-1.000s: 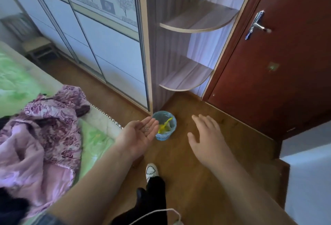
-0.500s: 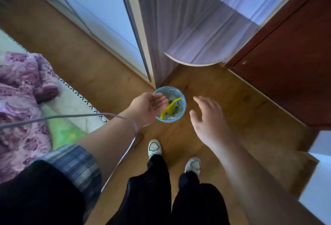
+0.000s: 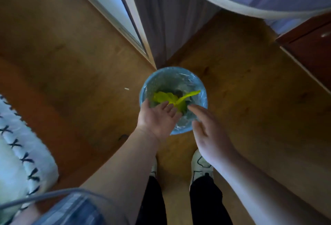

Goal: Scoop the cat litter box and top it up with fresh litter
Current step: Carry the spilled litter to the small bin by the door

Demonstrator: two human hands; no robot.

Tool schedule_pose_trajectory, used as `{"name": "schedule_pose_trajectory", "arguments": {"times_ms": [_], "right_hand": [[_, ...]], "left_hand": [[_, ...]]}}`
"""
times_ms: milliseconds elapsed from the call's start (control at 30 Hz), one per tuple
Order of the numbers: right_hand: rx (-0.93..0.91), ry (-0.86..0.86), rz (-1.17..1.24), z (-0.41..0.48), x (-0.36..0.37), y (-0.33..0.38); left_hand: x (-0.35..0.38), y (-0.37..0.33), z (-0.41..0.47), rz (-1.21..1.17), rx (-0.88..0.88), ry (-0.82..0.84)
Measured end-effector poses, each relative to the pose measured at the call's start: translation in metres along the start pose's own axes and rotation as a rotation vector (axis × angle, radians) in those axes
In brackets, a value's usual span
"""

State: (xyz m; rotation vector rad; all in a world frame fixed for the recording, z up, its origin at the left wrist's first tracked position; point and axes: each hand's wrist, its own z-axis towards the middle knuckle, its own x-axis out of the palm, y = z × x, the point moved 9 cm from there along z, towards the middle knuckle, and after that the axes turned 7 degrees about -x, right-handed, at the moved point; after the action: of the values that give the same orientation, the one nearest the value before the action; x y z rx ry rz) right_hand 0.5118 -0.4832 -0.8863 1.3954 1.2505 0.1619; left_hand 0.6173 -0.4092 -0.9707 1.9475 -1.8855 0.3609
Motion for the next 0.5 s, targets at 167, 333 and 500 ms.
{"name": "schedule_pose_trajectory", "arguments": {"times_ms": [167,333,500], "right_hand": [[-0.127,0.181,0.046,0.013,0.034,0.002],[-0.318,0.408,-0.071,0.036,0.058,0.033],[0.14,0.376,-0.188,0.076,0.044,-0.031]], "left_hand": [[-0.01,0.004,0.015,-0.065,-0.028,0.102],[0.005,0.005,-0.009,-0.052,-0.101,0.227],[0.009,-0.013,-0.013,-0.069,-0.035,0.137]]}}
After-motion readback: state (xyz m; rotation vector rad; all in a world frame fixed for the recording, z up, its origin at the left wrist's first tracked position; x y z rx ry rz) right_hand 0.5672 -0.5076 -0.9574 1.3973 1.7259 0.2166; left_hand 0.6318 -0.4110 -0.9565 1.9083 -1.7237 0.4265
